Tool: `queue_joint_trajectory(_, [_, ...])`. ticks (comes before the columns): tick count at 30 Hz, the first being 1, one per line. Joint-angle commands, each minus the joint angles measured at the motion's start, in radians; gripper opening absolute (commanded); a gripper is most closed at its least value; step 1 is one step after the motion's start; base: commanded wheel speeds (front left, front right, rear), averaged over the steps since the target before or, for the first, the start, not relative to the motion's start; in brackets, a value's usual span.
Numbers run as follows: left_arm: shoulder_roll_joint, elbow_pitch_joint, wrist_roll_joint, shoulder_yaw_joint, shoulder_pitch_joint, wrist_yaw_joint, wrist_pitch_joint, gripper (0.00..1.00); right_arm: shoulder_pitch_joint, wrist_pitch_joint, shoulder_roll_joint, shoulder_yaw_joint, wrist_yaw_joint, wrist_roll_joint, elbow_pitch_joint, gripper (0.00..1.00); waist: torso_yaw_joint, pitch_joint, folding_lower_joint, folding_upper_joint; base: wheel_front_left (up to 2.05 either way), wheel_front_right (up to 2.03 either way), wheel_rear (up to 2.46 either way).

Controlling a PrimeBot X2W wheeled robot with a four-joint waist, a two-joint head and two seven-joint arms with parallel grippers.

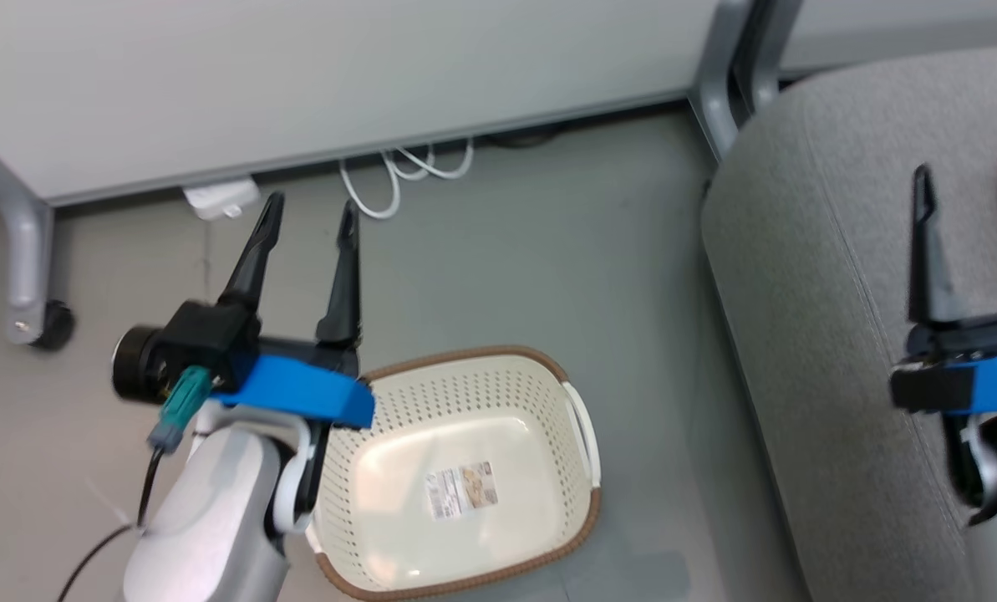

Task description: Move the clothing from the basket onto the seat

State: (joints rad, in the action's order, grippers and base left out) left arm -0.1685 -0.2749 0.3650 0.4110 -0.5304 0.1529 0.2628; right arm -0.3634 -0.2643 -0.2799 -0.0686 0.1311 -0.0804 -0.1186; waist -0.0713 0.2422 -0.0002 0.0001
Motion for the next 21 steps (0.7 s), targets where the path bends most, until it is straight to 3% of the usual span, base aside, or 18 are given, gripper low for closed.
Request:
queue_joint_trajectory(1, [0.003,0.008,-0.010,-0.018,0.023,-0.005,0.003,1.00,0.026,0.000,0.009,0.009,-0.001,0.002,-0.002,1.00,0.048,-0.056,0.0002,-0.0001,0.00,0.00,0.00])
queue_joint_trajectory(7, [0.050,0.027,-0.076,-0.136,0.184,-0.065,0.003,1.00,0.111,0.000,0.052,0.061,-0.001,-0.005,-0.025,1.00,0.094,-0.149,0.0002,-0.0001,0.00,0.00,0.00])
queue_joint_trajectory(21, [0.104,0.080,-0.169,-0.280,0.384,-0.157,0.003,1.00,0.281,0.000,0.136,0.052,-0.001,-0.031,-0.061,1.00,0.150,-0.242,0.0002,-0.0001,0.00,0.00,0.00])
